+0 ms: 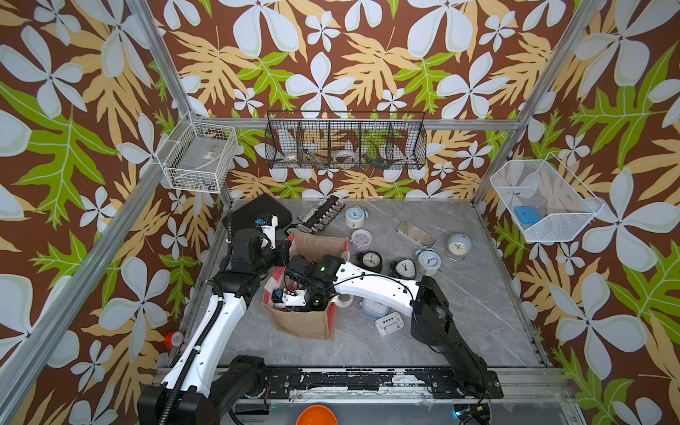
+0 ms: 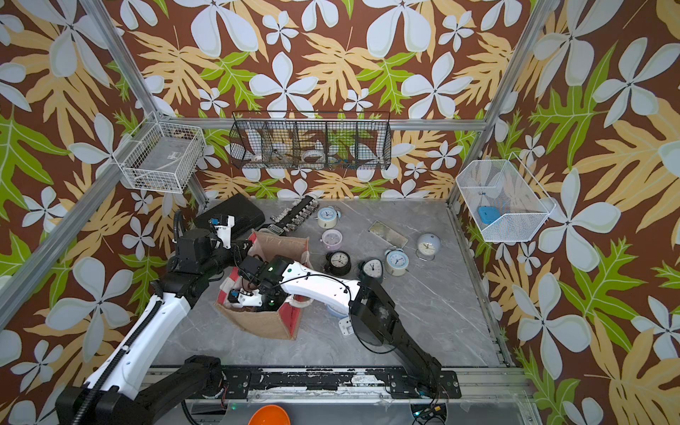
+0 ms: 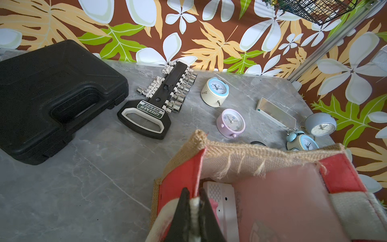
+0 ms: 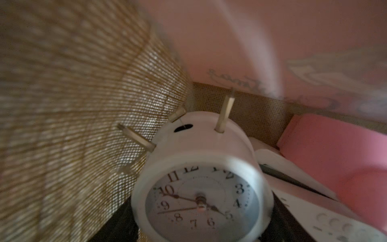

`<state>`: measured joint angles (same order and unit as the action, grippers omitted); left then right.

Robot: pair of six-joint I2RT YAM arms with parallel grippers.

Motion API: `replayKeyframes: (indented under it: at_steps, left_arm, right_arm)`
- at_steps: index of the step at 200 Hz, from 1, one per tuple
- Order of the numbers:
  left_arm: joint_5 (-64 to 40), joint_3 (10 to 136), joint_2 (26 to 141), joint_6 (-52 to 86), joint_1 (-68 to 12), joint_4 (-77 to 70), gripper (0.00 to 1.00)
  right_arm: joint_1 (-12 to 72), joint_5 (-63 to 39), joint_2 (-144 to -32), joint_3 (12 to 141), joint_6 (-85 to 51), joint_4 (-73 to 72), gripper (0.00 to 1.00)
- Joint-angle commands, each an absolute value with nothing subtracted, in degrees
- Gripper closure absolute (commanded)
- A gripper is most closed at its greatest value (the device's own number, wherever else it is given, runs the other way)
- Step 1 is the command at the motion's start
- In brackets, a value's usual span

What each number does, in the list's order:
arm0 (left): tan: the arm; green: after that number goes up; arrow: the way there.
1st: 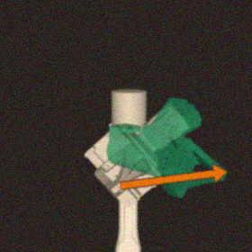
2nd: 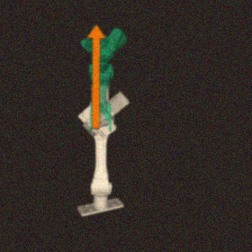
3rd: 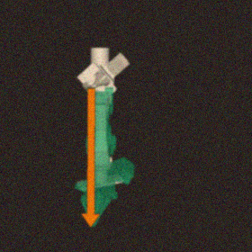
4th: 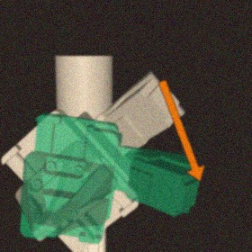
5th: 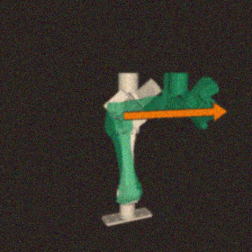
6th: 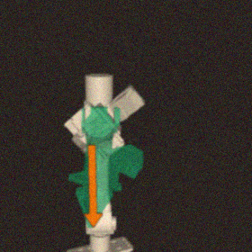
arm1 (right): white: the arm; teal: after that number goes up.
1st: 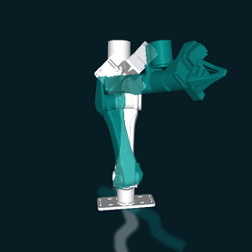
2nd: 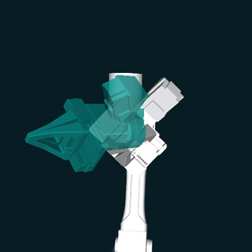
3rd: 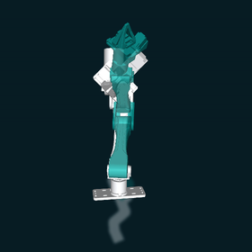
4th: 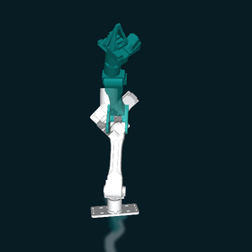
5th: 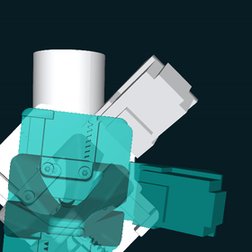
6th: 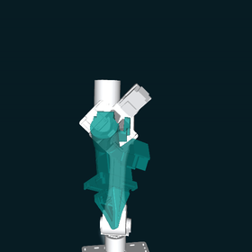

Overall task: Put the alarm clock into the canvas bag
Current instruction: Place the alarm at the canvas bag.

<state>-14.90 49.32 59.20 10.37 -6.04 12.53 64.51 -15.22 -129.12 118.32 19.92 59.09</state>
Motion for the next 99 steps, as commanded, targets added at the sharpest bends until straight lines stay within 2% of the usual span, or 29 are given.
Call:
replayKeyframes:
  at_steps: [1,12,62,99]
  left_arm:
    - [-15.38,49.31,58.9,10.54,-5.98,9.1,1.0]
    - [-15.38,49.31,58.9,10.5,-5.98,9.05,1.0]
    - [-15.29,49.39,58.71,10.54,-6.0,9.32,1.0]
    - [-15.29,49.38,58.54,10.54,-5.98,9.32,1.0]
  right_arm:
    - [64.47,-14.58,-129.2,117.74,19.5,59.92,0.23]
    - [64.54,-15.66,-129.03,117.35,19.49,59.66,0.18]
    - [64.51,-18.99,-124.92,115.51,18.16,56.22,0.07]
    - [64.48,-18.92,-121.34,114.15,16.29,53.71,0.06]
